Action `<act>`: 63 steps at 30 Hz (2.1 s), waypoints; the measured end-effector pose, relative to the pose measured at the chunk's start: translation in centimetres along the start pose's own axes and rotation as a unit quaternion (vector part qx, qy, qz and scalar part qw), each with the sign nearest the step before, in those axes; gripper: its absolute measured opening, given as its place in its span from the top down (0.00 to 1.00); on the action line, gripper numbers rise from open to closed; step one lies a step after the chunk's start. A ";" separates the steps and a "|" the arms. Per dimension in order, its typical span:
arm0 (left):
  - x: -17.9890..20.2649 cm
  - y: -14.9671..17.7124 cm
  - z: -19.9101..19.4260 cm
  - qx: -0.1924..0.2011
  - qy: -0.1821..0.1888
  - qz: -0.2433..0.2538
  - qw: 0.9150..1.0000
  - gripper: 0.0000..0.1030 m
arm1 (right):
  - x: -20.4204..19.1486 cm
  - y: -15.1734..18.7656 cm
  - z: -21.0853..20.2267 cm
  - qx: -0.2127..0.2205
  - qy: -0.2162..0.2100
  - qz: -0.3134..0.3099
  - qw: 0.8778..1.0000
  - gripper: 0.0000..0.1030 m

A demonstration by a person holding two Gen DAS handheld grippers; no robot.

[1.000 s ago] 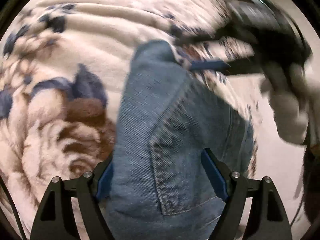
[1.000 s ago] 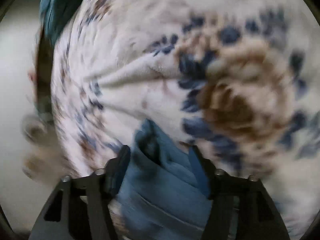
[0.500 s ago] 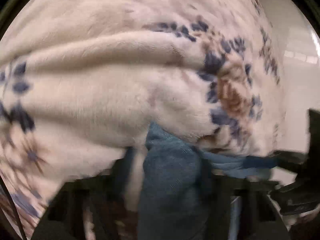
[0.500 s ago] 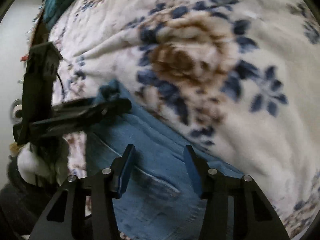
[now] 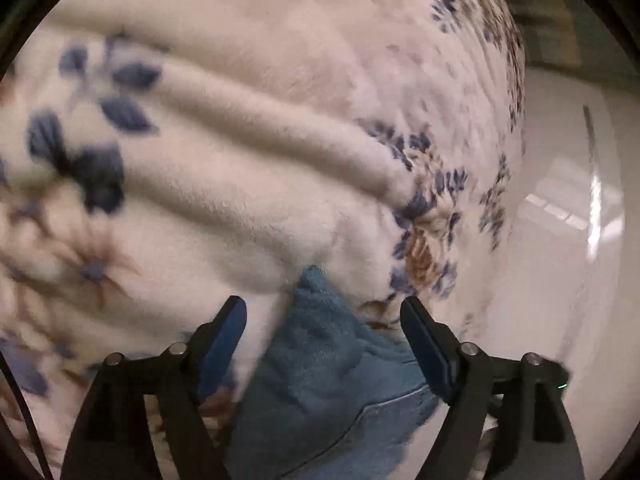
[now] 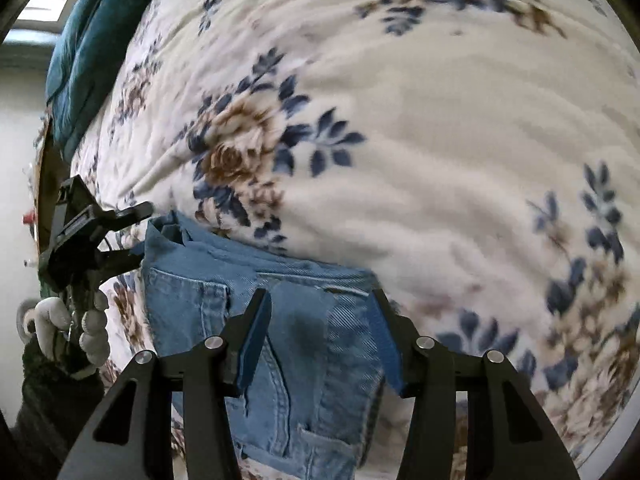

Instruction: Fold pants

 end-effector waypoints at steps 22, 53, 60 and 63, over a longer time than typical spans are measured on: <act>3.4 0.8 3.5 0.004 -0.155 0.178 0.972 0.73 | 4.4 3.9 3.3 0.058 -0.028 0.110 0.992 0.81; 0.9 11.4 5.5 -0.063 0.001 0.129 0.990 0.01 | 1.5 9.1 13.8 -0.120 -0.224 0.024 0.967 0.03; 3.4 12.3 4.6 -0.047 -0.009 0.161 0.986 0.03 | -0.8 8.7 13.4 -0.076 -0.214 0.022 0.974 0.51; 4.2 12.4 4.0 -0.042 -0.006 0.163 0.986 0.03 | -1.1 9.1 12.3 -0.052 -0.227 0.019 0.972 0.60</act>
Point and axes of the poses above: each gripper's, at about its wrist camera, not at the fingertips, and z roughly the way its jaws point, x to its right, y to its underside, the point moved 4 cm from there along z, roughly the way its jaws point, and after that the axes turned 2 degrees about -x, right-handed, at the moved point
